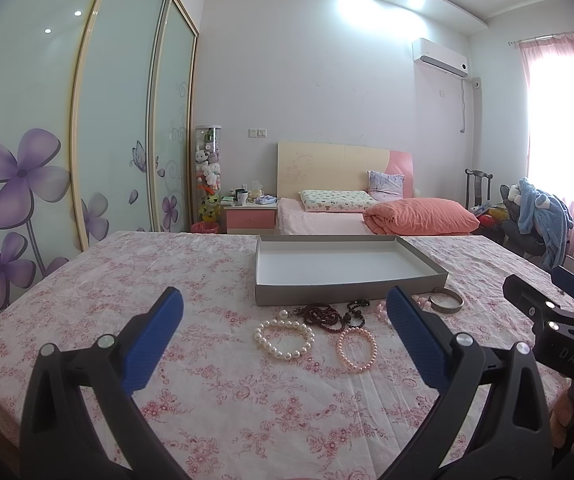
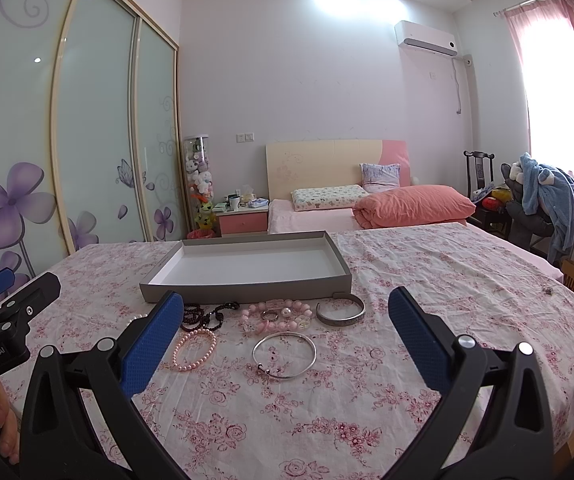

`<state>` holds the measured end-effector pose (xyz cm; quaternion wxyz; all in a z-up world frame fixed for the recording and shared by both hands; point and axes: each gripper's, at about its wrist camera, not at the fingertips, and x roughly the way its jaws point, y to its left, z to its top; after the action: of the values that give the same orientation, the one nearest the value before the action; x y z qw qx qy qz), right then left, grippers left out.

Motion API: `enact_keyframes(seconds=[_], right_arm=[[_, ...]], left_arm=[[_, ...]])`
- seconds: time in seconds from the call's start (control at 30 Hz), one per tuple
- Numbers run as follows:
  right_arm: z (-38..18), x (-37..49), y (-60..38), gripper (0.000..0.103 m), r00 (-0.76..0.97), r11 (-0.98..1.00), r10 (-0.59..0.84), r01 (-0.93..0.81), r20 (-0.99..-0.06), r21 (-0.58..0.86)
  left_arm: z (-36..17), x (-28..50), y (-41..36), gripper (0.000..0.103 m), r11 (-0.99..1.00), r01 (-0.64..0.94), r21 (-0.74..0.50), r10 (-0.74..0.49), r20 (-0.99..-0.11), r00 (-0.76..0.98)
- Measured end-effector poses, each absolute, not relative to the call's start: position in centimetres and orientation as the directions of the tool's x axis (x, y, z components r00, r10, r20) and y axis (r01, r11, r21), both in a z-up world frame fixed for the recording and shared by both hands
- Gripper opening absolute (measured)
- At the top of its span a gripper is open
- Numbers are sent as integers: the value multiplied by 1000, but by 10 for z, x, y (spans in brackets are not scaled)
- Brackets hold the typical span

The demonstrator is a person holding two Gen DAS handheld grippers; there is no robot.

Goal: Organize jewelry

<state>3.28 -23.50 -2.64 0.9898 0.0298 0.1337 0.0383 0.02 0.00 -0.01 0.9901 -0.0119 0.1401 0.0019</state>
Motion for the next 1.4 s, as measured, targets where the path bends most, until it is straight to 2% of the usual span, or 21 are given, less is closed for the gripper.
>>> enact_keyframes(seconds=[1.4], right_arm=[[-28, 35, -235, 101, 958, 995, 85, -68, -272, 72]], left_arm=[[0, 0, 0, 99, 1000, -9, -22, 2, -286, 958]])
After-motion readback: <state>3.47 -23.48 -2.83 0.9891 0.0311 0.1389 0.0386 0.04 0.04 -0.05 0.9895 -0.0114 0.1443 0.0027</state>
